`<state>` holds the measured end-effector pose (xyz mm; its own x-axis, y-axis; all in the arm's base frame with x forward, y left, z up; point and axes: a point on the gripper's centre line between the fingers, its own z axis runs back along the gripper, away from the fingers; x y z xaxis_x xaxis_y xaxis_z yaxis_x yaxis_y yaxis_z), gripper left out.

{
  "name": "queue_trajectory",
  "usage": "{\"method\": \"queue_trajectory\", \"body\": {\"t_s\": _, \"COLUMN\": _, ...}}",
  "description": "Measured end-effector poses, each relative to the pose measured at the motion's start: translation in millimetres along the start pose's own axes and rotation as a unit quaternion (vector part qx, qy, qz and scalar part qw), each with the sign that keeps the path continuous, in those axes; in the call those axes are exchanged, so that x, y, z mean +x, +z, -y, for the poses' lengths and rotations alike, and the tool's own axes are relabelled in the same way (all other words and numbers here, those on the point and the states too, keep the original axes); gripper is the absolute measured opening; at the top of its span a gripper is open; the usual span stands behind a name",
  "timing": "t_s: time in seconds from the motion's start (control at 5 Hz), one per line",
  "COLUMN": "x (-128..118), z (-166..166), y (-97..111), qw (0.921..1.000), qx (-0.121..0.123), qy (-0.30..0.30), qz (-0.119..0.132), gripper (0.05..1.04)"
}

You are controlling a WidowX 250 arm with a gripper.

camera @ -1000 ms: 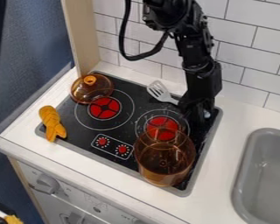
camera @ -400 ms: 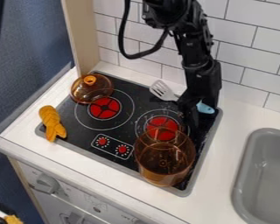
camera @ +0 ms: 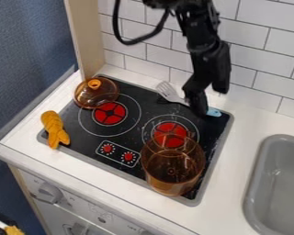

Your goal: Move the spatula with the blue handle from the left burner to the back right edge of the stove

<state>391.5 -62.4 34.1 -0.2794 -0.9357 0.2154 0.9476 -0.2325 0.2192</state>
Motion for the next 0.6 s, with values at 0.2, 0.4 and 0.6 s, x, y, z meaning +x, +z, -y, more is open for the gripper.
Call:
{"method": "queue_trajectory", "body": {"t_s": 0.2, "x": 3.0, "z": -1.0, "y": 14.5, "qw": 0.9998, "qx": 0.016, "qy": -0.007, "qz": -0.003, "gripper": 1.0}}
{"method": "queue_trajectory", "body": {"t_s": 0.4, "x": 6.7, "z": -4.3, "y": 36.6, "qw": 0.999, "qx": 0.04, "qy": -0.014, "qz": -0.012, "gripper": 1.0}}
{"method": "queue_trajectory", "body": {"t_s": 0.6, "x": 6.9, "z": -4.7, "y": 37.8, "qw": 0.999, "qx": 0.041, "qy": -0.015, "qz": -0.012, "gripper": 1.0}}
